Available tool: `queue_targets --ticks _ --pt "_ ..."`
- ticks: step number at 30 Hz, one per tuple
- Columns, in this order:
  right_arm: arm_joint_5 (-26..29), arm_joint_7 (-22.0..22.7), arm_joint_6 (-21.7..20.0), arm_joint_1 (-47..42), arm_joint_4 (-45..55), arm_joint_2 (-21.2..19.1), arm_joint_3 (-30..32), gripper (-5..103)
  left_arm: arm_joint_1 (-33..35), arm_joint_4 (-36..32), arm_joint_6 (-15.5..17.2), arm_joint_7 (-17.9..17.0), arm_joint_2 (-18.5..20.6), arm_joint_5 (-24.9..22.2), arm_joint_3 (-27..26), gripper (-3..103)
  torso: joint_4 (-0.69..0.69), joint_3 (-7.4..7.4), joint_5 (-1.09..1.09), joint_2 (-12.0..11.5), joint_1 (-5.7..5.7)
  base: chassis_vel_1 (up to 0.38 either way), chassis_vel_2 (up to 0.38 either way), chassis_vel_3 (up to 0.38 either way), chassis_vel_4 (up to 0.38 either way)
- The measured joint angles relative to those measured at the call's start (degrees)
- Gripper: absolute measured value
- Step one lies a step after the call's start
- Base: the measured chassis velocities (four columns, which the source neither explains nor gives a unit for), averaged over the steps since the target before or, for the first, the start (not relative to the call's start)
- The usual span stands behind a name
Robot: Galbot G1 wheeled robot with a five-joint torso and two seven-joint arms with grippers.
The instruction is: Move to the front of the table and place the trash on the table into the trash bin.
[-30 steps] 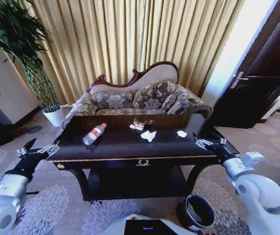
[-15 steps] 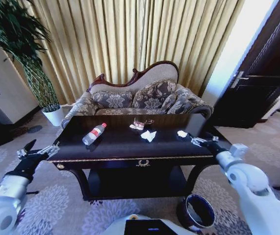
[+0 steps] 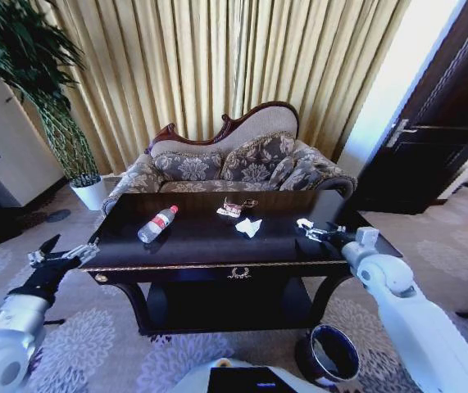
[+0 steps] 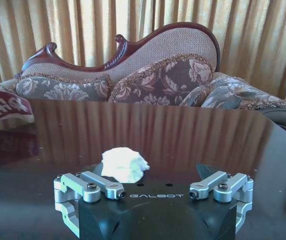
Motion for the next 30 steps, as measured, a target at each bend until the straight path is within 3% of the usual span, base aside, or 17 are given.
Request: queue_targets --ticks 17,19,21,23,30 --pt "0.5 -0.2 0.2 6.4 -4.0 -0.1 -6.1 102 -0.3 0.0 0.2 0.1 -0.3 0.2 0.2 100 0.01 0.0 0.01 0.0 0.0 0.0 0.0 0.0 0.0" --pt "0.2 -0.3 0.2 6.6 -4.3 -0.3 -6.1 92 -0.3 0.0 0.2 0.1 -0.2 0.2 0.2 100 0.0 0.0 0.0 0.0 0.0 0.0 0.0 0.0 0.0" --pt "0.0 -0.3 0.2 6.6 -4.4 -0.4 -6.0 92 -0.3 0.0 0.2 0.1 -0.2 0.2 0.2 100 0.0 0.0 0.01 0.0 0.0 0.0 0.0 0.0 0.0" --pt "-0.3 -0.5 0.4 5.8 -4.6 -0.7 -5.4 77 -0.4 0.0 0.2 0.1 -0.1 0.2 0.2 100 0.0 0.0 0.0 0.0 0.0 0.0 0.0 0.0 0.0" --pt "-1.2 -2.3 0.7 4.0 -4.5 -0.4 -4.2 54 -0.3 0.0 0.2 0.2 0.2 0.1 0.1 100 0.0 0.0 0.01 0.0 0.0 0.0 0.0 0.0 0.0"
